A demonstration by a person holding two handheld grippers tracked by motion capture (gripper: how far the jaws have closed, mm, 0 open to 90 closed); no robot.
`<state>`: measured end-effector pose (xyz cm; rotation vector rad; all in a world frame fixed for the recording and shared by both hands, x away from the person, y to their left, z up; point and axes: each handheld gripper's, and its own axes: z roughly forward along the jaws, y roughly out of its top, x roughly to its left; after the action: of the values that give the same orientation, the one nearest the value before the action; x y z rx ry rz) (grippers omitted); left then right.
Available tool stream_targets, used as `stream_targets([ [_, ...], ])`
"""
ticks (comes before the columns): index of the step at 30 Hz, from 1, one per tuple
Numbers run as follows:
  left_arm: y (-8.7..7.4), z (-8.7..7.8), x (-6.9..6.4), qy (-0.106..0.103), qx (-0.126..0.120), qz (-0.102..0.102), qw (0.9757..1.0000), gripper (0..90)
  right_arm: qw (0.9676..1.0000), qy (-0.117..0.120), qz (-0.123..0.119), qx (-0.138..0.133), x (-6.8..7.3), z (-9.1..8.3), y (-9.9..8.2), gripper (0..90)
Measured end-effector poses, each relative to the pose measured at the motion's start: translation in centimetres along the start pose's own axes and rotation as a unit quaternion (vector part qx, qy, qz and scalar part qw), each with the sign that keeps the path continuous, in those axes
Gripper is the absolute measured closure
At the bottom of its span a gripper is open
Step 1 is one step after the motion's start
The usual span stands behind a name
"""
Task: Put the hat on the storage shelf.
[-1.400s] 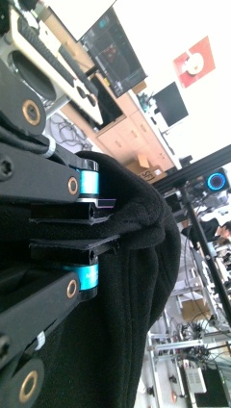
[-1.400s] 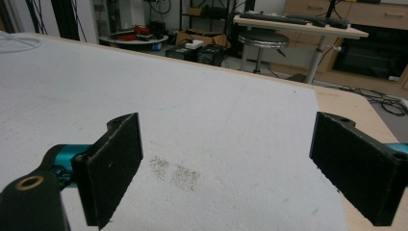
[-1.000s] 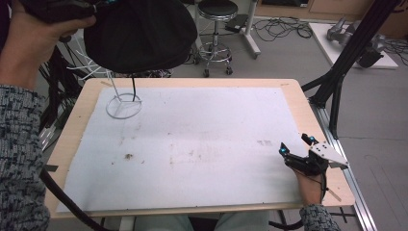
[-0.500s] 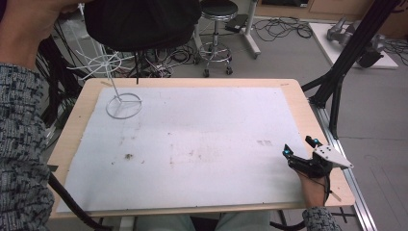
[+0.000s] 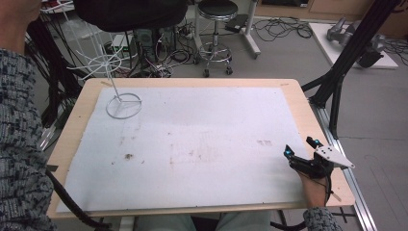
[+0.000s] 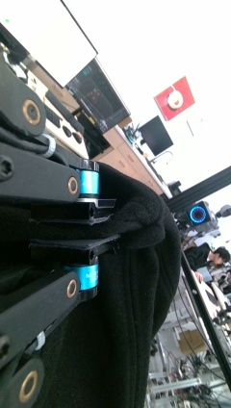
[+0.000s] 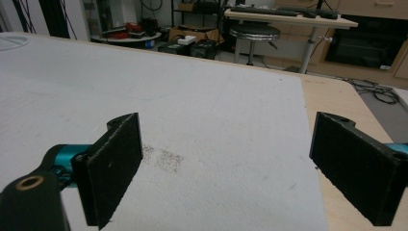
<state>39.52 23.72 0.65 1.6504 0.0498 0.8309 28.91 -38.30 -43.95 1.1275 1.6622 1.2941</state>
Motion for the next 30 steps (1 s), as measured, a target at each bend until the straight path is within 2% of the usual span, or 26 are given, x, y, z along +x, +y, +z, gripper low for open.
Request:
stream_targets([
  [11,-0.8,-2.7,2.0,0.035,0.010,-0.002,0.9993,82.9,1.0000,0.005,-0.003,0.003,0.2,0.4,0.1,10.4],
  [23,-2.2,-3.0,3.3,0.044,0.017,-0.007,0.9988,82.9,0.9999,0.006,-0.003,0.008,0.2,0.6,0.1,10.5],
  [30,-3.8,-3.4,3.7,0.049,0.027,-0.013,0.9983,82.6,0.9999,0.009,-0.006,0.010,0.3,0.8,0.1,10.5],
])
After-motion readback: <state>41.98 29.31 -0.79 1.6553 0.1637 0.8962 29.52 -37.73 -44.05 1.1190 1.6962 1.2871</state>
